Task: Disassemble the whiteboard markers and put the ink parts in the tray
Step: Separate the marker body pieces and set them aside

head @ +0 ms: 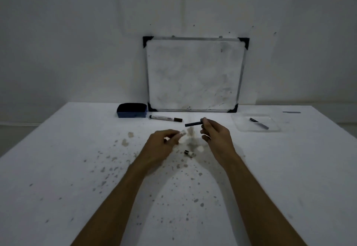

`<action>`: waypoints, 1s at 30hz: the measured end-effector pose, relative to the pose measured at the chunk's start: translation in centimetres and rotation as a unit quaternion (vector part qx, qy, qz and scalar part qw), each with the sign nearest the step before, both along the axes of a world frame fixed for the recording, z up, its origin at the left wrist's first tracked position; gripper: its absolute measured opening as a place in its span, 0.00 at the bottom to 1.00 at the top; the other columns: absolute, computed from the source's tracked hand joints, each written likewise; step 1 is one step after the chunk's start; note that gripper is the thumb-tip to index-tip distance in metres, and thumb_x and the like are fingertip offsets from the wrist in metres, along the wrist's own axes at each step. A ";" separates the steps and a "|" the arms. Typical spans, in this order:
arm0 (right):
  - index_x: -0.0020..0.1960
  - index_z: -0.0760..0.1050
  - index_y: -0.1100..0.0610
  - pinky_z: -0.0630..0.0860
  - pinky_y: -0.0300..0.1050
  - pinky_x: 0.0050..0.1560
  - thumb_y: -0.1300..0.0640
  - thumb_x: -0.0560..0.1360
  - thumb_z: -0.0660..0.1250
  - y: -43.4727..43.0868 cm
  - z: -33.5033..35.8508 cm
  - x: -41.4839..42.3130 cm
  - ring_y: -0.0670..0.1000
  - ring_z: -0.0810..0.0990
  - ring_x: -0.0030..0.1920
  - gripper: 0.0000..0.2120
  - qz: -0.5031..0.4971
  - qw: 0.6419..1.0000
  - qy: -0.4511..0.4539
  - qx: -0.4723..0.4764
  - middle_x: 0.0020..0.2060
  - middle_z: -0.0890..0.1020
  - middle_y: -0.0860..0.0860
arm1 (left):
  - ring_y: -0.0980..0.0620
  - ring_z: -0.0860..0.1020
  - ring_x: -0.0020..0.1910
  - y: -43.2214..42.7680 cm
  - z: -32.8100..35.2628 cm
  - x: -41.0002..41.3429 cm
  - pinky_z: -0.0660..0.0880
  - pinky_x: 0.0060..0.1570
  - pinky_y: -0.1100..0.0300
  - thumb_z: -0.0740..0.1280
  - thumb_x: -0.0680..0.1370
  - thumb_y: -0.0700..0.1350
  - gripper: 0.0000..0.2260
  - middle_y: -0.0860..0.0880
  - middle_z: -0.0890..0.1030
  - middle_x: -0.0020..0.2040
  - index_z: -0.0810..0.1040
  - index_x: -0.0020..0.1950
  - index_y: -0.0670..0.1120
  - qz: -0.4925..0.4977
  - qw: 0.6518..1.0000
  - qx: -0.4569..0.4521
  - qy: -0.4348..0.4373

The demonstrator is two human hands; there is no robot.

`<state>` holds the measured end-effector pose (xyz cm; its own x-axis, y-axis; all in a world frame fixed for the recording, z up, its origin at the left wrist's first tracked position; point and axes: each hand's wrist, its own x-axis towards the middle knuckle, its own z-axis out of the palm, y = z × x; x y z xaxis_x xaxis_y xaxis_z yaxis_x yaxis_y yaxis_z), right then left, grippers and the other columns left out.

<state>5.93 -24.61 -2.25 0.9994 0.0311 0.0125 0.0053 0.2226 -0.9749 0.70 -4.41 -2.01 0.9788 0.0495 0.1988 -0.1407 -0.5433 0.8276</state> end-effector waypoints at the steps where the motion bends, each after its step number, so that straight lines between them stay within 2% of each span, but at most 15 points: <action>1: 0.57 0.84 0.56 0.81 0.45 0.52 0.50 0.80 0.69 0.5 -0.3 0.0 0.47 0.82 0.45 0.12 -0.003 1.000 -0.004 0.002 0.43 0.83 0.50 | 0.54 0.81 0.31 0.3 0.0 -0.4 0.79 0.32 0.59 0.66 0.82 0.59 0.12 0.55 0.85 0.38 0.85 0.52 0.55 -0.020 0.999 -0.023 0.023; 3: 0.53 0.85 0.56 0.81 0.46 0.52 0.51 0.81 0.68 1.1 -1.1 0.1 0.48 0.82 0.44 0.10 -0.006 1.000 0.002 0.021 0.42 0.84 0.50 | 0.47 0.79 0.27 0.7 0.3 -0.7 0.76 0.27 0.55 0.65 0.82 0.59 0.16 0.44 0.83 0.33 0.84 0.45 0.50 -0.057 0.994 -0.073 0.051; 5: 0.53 0.85 0.55 0.79 0.46 0.52 0.52 0.81 0.69 1.1 -1.8 0.3 0.50 0.81 0.46 0.09 -0.003 0.999 0.009 0.047 0.42 0.84 0.50 | 0.43 0.80 0.31 0.9 0.4 -0.5 0.78 0.28 0.55 0.65 0.83 0.57 0.16 0.36 0.83 0.39 0.84 0.52 0.46 -0.098 0.983 -0.135 0.080; 7: 0.57 0.85 0.55 0.79 0.46 0.53 0.51 0.81 0.69 1.0 -2.3 0.6 0.50 0.80 0.46 0.11 0.000 0.999 0.003 0.041 0.43 0.83 0.51 | 0.44 0.85 0.41 1.1 0.3 -0.2 0.83 0.40 0.56 0.65 0.84 0.52 0.14 0.37 0.84 0.48 0.82 0.65 0.48 -0.134 0.969 -0.178 0.102; 8: 0.59 0.85 0.55 0.79 0.46 0.54 0.51 0.81 0.69 0.9 -2.5 0.7 0.49 0.79 0.46 0.12 0.001 1.000 0.000 0.027 0.43 0.83 0.50 | 0.45 0.86 0.47 1.2 0.2 0.0 0.83 0.47 0.57 0.65 0.84 0.51 0.15 0.38 0.85 0.51 0.81 0.68 0.48 -0.143 0.966 -0.182 0.111; 11: 0.63 0.83 0.55 0.79 0.45 0.53 0.51 0.81 0.68 1.1 -2.7 0.8 0.47 0.78 0.43 0.14 0.007 1.000 -0.006 0.006 0.40 0.83 0.47 | 0.45 0.86 0.51 1.6 -0.1 0.4 0.82 0.53 0.57 0.65 0.84 0.50 0.15 0.42 0.86 0.51 0.80 0.70 0.49 -0.149 0.957 -0.214 0.124; 17: 0.64 0.83 0.54 0.80 0.45 0.53 0.53 0.82 0.67 1.4 -2.3 0.7 0.45 0.78 0.42 0.13 0.007 0.999 -0.024 -0.026 0.43 0.84 0.43 | 0.44 0.86 0.48 1.7 -0.6 0.9 0.83 0.54 0.51 0.65 0.83 0.51 0.17 0.44 0.84 0.48 0.79 0.71 0.49 -0.145 0.949 -0.249 0.128; 19: 0.64 0.83 0.53 0.79 0.43 0.50 0.52 0.82 0.67 1.6 -2.2 0.6 0.46 0.79 0.43 0.13 -0.008 0.999 -0.027 -0.028 0.45 0.85 0.43 | 0.44 0.86 0.47 1.7 -0.7 1.0 0.83 0.52 0.52 0.65 0.84 0.49 0.17 0.44 0.84 0.47 0.79 0.71 0.48 -0.151 0.945 -0.258 0.132; 22: 0.64 0.83 0.53 0.78 0.43 0.49 0.52 0.82 0.67 1.8 -2.3 0.7 0.47 0.78 0.44 0.13 -0.027 0.999 -0.021 -0.016 0.47 0.86 0.45 | 0.45 0.85 0.46 1.6 -0.7 0.9 0.82 0.49 0.55 0.64 0.85 0.47 0.16 0.44 0.84 0.46 0.78 0.71 0.46 -0.159 0.943 -0.259 0.134; 27: 0.64 0.83 0.53 0.74 0.34 0.38 0.52 0.83 0.66 2.0 -2.6 0.7 0.45 0.75 0.38 0.13 -0.037 0.996 -0.042 -0.062 0.35 0.80 0.42 | 0.46 0.85 0.47 1.9 -0.7 0.8 0.82 0.49 0.57 0.64 0.85 0.47 0.15 0.44 0.85 0.47 0.79 0.70 0.49 -0.173 0.942 -0.255 0.135; 30: 0.65 0.82 0.53 0.75 0.35 0.39 0.53 0.82 0.67 1.9 -2.3 0.4 0.44 0.76 0.37 0.13 -0.017 0.996 -0.059 -0.064 0.37 0.82 0.43 | 0.47 0.85 0.46 1.9 -0.8 0.9 0.82 0.49 0.57 0.64 0.84 0.47 0.14 0.44 0.85 0.47 0.80 0.69 0.50 -0.166 0.943 -0.253 0.137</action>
<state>6.37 -22.72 -4.58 0.9917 0.0060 0.1288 0.1276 0.0951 -0.9873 1.62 -2.56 -2.83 0.9681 -0.2486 -0.0314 0.0237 -0.0337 0.9991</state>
